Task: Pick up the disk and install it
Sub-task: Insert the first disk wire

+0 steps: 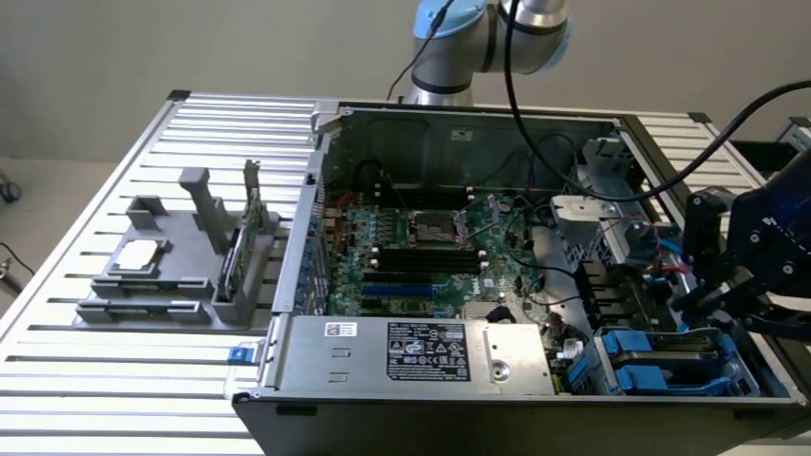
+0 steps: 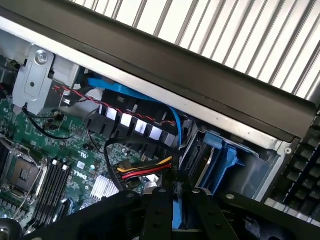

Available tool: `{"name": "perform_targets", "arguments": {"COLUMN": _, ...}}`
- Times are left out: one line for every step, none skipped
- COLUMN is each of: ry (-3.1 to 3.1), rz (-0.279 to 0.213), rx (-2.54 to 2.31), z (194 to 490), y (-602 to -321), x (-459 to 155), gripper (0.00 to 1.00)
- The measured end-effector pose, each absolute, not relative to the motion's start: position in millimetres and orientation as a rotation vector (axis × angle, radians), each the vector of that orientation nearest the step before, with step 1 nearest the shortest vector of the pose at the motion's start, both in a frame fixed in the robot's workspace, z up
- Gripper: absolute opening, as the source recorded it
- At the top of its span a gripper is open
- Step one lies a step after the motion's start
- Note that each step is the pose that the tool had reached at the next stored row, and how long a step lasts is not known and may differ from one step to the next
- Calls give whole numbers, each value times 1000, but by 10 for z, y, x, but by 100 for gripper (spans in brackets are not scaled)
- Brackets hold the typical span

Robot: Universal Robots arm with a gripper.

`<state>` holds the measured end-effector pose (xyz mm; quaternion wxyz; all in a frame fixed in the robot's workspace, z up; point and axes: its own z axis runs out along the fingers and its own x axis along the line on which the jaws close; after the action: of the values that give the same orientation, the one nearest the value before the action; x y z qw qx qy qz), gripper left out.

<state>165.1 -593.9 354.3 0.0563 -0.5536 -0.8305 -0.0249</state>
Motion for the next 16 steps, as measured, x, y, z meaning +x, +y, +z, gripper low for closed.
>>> {"name": "perform_targets", "arguments": {"ry": -2518, "rz": -67, "rx": -1689, "z": 3543, "y": -5939, "x": 1651, "gripper": 17}}
{"name": "perform_targets", "arguments": {"ry": -2516, "rz": -61, "rx": -1698, "z": 3543, "y": -5939, "x": 1650, "gripper": 17}}
{"name": "perform_targets", "arguments": {"ry": -2513, "rz": -56, "rx": -1708, "z": 3543, "y": -5939, "x": 1650, "gripper": 17}}
{"name": "perform_targets", "arguments": {"ry": -2508, "rz": -52, "rx": -1719, "z": 3544, "y": -5939, "x": 1650, "gripper": 17}}
{"name": "perform_targets", "arguments": {"ry": -2502, "rz": -49, "rx": -1731, "z": 3546, "y": -5939, "x": 1650, "gripper": 17}}
{"name": "perform_targets", "arguments": {"ry": -2494, "rz": -48, "rx": -1744, "z": 3548, "y": -5940, "x": 1650, "gripper": 17}}
{"name": "perform_targets", "arguments": {"ry": -2482, "rz": -49, "rx": -1761, "z": 3550, "y": -5940, "x": 1650, "gripper": 17}}
{"name": "perform_targets", "arguments": {"ry": -2471, "rz": -50, "rx": -1778, "z": 3550, "y": -5940, "x": 1650, "gripper": 17}}
{"name": "perform_targets", "arguments": {"ry": -2459, "rz": -51, "rx": -1794, "z": 3551, "y": -5939, "x": 1650, "gripper": 17}}
{"name": "perform_targets", "arguments": {"ry": -2447, "rz": -52, "rx": -1811, "z": 3553, "y": -5939, "x": 1650, "gripper": 17}}
{"name": "perform_targets", "arguments": {"ry": -2436, "rz": -52, "rx": -1826, "z": 3553, "y": -5939, "x": 1650, "gripper": 17}}
{"name": "perform_targets", "arguments": {"ry": -2424, "rz": -52, "rx": -1841, "z": 3554, "y": -5939, "x": 1650, "gripper": 17}}
{"name": "perform_targets", "arguments": {"ry": -2413, "rz": -52, "rx": -1855, "z": 3555, "y": -5939, "x": 1650, "gripper": 17}}
{"name": "perform_targets", "arguments": {"ry": -2401, "rz": -52, "rx": -1870, "z": 3556, "y": -5939, "x": 1650, "gripper": 17}}
{"name": "perform_targets", "arguments": {"ry": -2389, "rz": -52, "rx": -1882, "z": 3556, "y": -5940, "x": 1649, "gripper": 17}}
{"name": "perform_targets", "arguments": {"ry": -2379, "rz": -50, "rx": -1894, "z": 3556, "y": -5940, "x": 1649, "gripper": 17}}
